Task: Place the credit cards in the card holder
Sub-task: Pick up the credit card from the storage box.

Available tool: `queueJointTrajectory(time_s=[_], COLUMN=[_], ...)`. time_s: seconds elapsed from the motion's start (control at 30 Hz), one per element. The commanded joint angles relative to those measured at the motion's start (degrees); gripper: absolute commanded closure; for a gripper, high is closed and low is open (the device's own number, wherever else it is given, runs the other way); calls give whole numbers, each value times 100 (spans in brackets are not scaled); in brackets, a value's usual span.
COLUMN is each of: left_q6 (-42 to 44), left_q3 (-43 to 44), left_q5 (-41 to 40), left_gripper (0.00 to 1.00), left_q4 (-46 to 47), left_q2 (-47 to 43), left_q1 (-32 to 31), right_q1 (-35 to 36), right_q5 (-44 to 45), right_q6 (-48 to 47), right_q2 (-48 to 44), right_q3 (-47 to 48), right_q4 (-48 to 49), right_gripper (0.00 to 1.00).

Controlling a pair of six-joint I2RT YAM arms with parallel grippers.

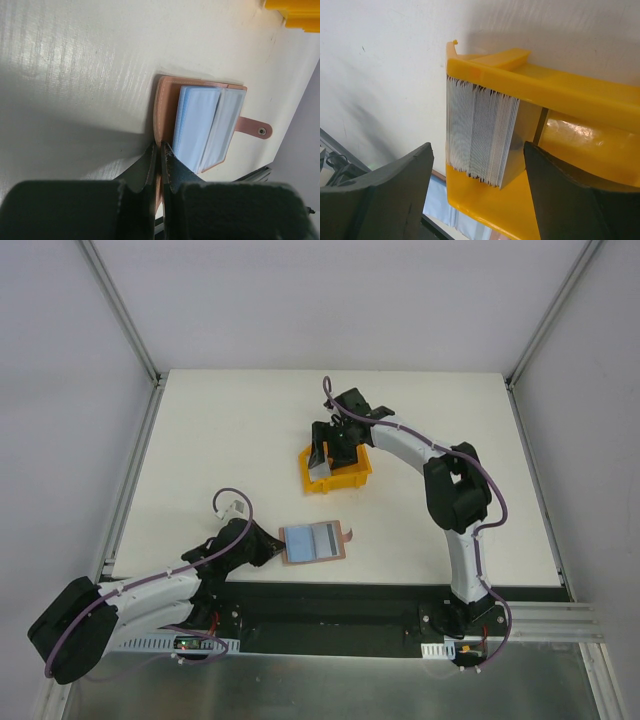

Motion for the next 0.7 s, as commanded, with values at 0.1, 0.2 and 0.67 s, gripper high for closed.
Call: queueJointTrajectory(time_s=[0.1, 0.2, 0.67], left_q6=[149, 167, 211], left_q3=[94, 129, 199], left_q5=[-7, 19, 133], left_gripper=[100, 100, 100], left_q4=[-213, -196, -73], left_q2=[89, 142, 362], left_q1=[25, 16, 16], right_q1=[-18, -27, -18], right_q5=[-152, -205, -223], right_q6=[-211, -229, -282], right_q2=[26, -26, -167], right_q3=[283, 327, 336], right_q4=[-273, -308, -378], right_gripper=[29, 36, 66])
